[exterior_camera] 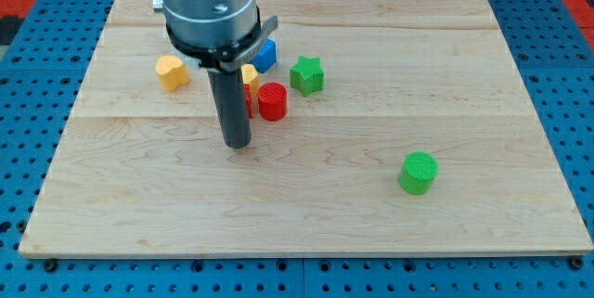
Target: Move the green circle leftwards
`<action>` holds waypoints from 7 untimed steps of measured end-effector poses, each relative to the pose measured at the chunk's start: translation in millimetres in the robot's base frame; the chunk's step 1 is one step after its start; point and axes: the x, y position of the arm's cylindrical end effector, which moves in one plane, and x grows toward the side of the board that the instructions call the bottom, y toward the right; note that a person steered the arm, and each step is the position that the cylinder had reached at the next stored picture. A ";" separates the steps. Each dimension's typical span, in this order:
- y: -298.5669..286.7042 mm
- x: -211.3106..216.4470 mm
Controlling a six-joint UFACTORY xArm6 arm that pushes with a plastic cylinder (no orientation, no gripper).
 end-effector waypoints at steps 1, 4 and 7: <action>92.6 -5.0; 258.8 9.5; 169.8 29.8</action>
